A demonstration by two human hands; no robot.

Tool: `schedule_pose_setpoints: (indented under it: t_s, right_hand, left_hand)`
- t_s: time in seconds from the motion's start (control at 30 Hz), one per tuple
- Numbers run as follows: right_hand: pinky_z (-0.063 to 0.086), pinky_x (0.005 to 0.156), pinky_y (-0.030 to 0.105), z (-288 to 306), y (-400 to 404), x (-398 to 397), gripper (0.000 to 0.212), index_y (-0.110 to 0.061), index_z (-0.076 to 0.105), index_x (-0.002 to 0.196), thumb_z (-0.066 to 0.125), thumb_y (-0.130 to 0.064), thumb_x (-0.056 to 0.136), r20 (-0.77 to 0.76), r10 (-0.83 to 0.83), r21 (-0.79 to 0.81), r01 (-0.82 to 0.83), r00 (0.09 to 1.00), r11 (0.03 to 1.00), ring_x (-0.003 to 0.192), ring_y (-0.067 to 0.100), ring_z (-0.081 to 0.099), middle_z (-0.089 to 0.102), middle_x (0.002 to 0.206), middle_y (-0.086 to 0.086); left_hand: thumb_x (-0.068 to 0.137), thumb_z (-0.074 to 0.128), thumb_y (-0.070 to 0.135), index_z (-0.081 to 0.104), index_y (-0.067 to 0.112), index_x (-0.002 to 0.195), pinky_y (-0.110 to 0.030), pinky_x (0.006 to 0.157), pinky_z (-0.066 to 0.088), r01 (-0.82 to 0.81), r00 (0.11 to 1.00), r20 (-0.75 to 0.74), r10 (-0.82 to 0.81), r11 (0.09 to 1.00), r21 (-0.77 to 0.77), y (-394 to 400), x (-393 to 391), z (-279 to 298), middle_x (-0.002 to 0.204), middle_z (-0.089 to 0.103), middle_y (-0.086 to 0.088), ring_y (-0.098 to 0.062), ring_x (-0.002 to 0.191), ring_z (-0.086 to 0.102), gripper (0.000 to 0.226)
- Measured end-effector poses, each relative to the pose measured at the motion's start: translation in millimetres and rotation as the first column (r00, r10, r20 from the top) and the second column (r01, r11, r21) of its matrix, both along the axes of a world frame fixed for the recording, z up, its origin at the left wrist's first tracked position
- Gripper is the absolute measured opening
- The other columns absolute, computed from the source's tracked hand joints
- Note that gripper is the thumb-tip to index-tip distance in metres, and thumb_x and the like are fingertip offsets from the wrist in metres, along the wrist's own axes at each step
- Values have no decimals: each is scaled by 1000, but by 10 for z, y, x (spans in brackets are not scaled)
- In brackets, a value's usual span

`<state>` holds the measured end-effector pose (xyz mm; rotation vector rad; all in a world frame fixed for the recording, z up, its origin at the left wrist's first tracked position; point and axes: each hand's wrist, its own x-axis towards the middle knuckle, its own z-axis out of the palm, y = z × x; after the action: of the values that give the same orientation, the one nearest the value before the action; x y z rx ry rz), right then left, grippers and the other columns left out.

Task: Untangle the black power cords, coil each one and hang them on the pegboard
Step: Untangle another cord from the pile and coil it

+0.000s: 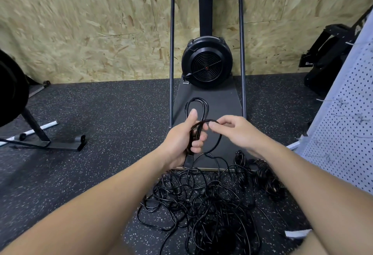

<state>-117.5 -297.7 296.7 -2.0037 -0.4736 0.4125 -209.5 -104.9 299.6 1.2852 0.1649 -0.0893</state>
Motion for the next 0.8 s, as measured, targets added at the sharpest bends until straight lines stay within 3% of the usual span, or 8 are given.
schedule_pose_setpoints:
  t_s: [0.13,0.23,0.33,0.43,0.5,0.63,0.73,0.8]
  right_hand:
    - [56,103,45,-143,-56,44,15,-36,83,101,81,-50,95,50,85,-106,-79,995,991,98,16,75,82,100,-13]
    - [60,86,49,-111,-26,56,21,-27,83,87,72,-39,101,128,51,-189,-26,990,982,82,26,75,81,85,-7]
    - [65,87,57,66,-5,12,22,-17,82,89,72,-30,104,80,-32,2,32,996,999,76,29,78,82,85,4]
    - [66,74,43,284,74,-115,21,-3,78,98,72,-21,106,15,-53,261,47,998,964,69,25,70,81,87,15]
    - [65,71,40,355,148,-201,21,1,76,97,72,-17,106,1,-71,349,67,997,935,68,25,69,79,86,20]
    - [69,76,54,376,161,-197,22,-2,77,90,75,-20,103,52,-236,375,200,970,905,65,26,73,79,78,14]
    - [68,77,58,428,114,-181,19,-7,76,90,79,-23,100,89,-301,404,242,949,882,65,30,78,78,72,12]
    - [68,78,51,439,105,-199,17,-12,75,90,78,-25,100,183,-318,367,236,930,900,64,25,78,77,68,6]
  left_hand:
    - [102,59,68,61,8,114,-23,51,25,-5,1000,25,5,1000,-19,85,48,-31,77,51,-2,-12,60,29,61]
    - [104,68,55,60,12,108,-24,54,28,-12,997,72,10,1000,24,141,87,-86,80,51,-2,-13,62,32,44]
    - [100,79,40,59,18,98,-27,57,35,-26,991,133,-9,965,260,172,75,-127,79,50,-7,-18,66,39,29]
    - [90,87,43,59,19,104,-31,60,43,18,992,102,-78,868,497,132,25,-173,79,54,-1,-20,71,48,39]
    - [96,84,38,60,12,105,-28,65,46,50,982,127,-142,837,545,39,4,-187,79,58,4,-16,72,53,36]
    - [113,62,35,65,12,96,-22,71,48,61,966,167,-198,803,593,-160,-20,-105,88,73,-5,-6,70,62,28]
    - [116,54,39,58,16,91,-24,64,45,23,970,183,-160,809,587,-204,-11,-78,76,63,-7,-13,67,63,34]
    - [116,54,36,54,16,95,-25,72,51,41,972,180,-152,860,508,-229,0,-90,74,55,-9,-24,77,70,29]
